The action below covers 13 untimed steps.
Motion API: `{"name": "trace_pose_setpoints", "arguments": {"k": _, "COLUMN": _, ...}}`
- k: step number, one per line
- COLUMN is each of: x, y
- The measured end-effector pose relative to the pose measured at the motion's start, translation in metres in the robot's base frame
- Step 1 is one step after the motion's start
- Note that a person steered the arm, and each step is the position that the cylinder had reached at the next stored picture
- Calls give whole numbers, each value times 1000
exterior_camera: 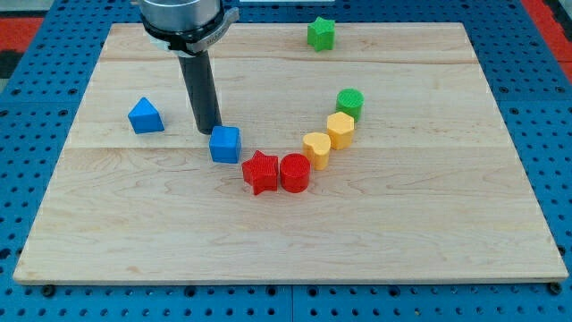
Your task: Move the blue triangle diagonal to the blue cube
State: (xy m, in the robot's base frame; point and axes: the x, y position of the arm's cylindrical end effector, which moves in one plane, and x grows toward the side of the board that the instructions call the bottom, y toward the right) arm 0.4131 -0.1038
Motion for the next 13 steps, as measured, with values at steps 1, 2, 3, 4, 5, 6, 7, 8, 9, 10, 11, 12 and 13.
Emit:
{"name": "trace_pose_setpoints", "arguments": {"k": 1, "x": 2, "y": 2}}
{"name": "trace_pose_setpoints", "arguments": {"k": 2, "x": 5, "y": 7}}
{"name": "trace_pose_setpoints", "arguments": {"k": 3, "x": 1, "y": 7}}
{"name": "trace_pose_setpoints", "arguments": {"k": 4, "x": -7, "y": 3}}
{"name": "trace_pose_setpoints", "arguments": {"k": 5, "x": -5, "y": -15}}
{"name": "trace_pose_setpoints", "arguments": {"k": 6, "x": 16, "y": -34}}
{"name": "trace_pose_setpoints", "arguments": {"k": 7, "x": 37, "y": -47}}
{"name": "trace_pose_setpoints", "arguments": {"k": 8, "x": 38, "y": -99}}
{"name": "trace_pose_setpoints", "arguments": {"k": 9, "x": 9, "y": -132}}
{"name": "trace_pose_setpoints", "arguments": {"k": 10, "x": -26, "y": -124}}
{"name": "trace_pose_setpoints", "arguments": {"k": 11, "x": -27, "y": -83}}
{"name": "trace_pose_setpoints", "arguments": {"k": 12, "x": -27, "y": -60}}
{"name": "trace_pose_setpoints", "arguments": {"k": 13, "x": -27, "y": -60}}
